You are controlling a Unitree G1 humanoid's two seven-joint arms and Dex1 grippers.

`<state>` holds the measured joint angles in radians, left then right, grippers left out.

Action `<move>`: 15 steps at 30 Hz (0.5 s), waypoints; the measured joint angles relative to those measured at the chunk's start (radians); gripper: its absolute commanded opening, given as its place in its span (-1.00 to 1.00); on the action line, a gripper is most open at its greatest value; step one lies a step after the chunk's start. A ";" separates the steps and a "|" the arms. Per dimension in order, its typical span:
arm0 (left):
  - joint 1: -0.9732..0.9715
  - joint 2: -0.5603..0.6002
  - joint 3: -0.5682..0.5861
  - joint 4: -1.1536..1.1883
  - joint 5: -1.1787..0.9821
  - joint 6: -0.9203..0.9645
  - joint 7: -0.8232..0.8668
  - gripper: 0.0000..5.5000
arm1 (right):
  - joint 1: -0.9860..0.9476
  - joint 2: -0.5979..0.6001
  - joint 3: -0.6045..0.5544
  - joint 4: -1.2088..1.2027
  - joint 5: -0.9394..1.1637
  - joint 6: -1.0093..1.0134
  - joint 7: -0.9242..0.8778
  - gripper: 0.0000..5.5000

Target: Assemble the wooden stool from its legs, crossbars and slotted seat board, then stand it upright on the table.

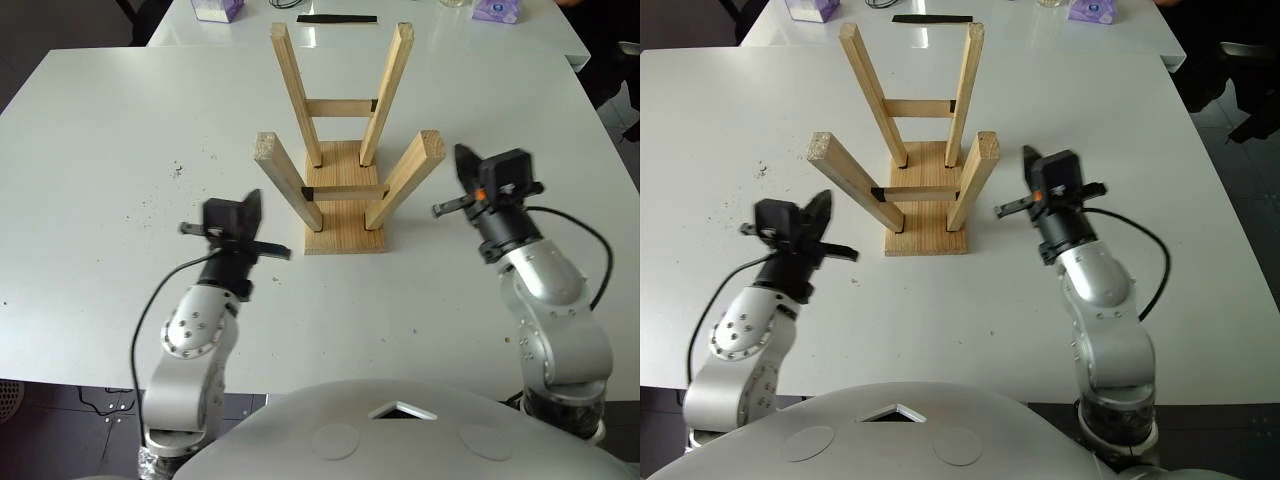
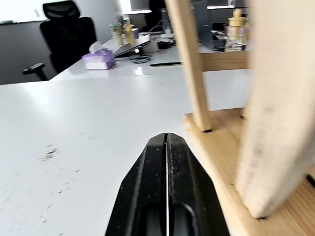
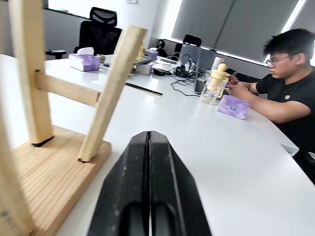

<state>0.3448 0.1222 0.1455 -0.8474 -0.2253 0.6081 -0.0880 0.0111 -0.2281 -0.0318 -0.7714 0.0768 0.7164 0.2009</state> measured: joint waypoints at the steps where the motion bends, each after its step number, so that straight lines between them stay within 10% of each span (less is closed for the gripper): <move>1: -0.035 0.005 0.076 0.023 -0.061 0.006 0.002 -0.99 | -0.047 -0.001 -0.032 0.025 0.043 0.001 0.019 -1.00; 6: -0.392 0.144 0.342 0.165 -0.448 0.096 0.012 -0.99 | -0.384 -0.027 -0.168 0.176 0.335 0.046 0.171 -1.00; 15: -0.904 0.279 0.208 0.262 -1.039 0.394 0.153 -0.99 | -0.655 -0.092 -0.115 0.339 0.611 0.154 0.369 -1.00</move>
<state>-0.5592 0.4011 0.3536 -0.5854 -1.2644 1.0017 0.0649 -0.6440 -0.3203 -0.1464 -0.4325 0.6875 0.8703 0.5703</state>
